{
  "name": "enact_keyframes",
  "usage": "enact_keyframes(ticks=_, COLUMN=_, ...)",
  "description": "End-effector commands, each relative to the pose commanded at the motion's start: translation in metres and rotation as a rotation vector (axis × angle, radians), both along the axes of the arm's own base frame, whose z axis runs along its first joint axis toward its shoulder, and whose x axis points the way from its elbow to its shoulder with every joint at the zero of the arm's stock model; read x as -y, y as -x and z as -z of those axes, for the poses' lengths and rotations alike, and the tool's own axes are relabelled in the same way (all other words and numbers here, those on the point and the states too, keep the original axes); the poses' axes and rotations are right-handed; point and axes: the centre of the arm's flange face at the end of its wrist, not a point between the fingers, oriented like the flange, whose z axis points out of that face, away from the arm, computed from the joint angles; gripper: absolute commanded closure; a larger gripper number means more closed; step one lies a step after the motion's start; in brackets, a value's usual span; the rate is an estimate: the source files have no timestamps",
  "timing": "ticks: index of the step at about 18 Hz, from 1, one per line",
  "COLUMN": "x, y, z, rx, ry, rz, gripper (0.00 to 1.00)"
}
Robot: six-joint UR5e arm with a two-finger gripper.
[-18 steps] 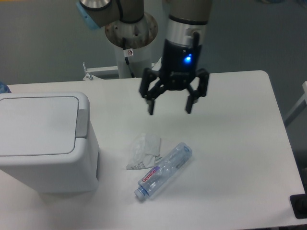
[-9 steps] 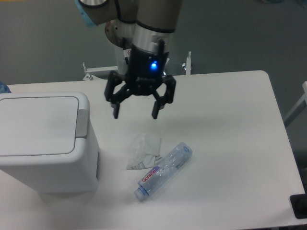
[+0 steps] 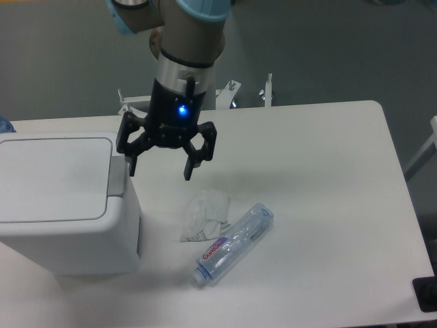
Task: Open the trash can
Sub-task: 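Move the open gripper toward the white trash bin's lid edge, then lower the gripper finger onto the lid edge, pushing the lid open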
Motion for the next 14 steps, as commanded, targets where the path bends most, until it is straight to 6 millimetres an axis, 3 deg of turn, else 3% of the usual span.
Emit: enact_keyframes(ticks=14, x=-0.009, y=-0.008, z=0.019, rx=0.009, ry=0.017, rz=0.026, gripper=0.00)
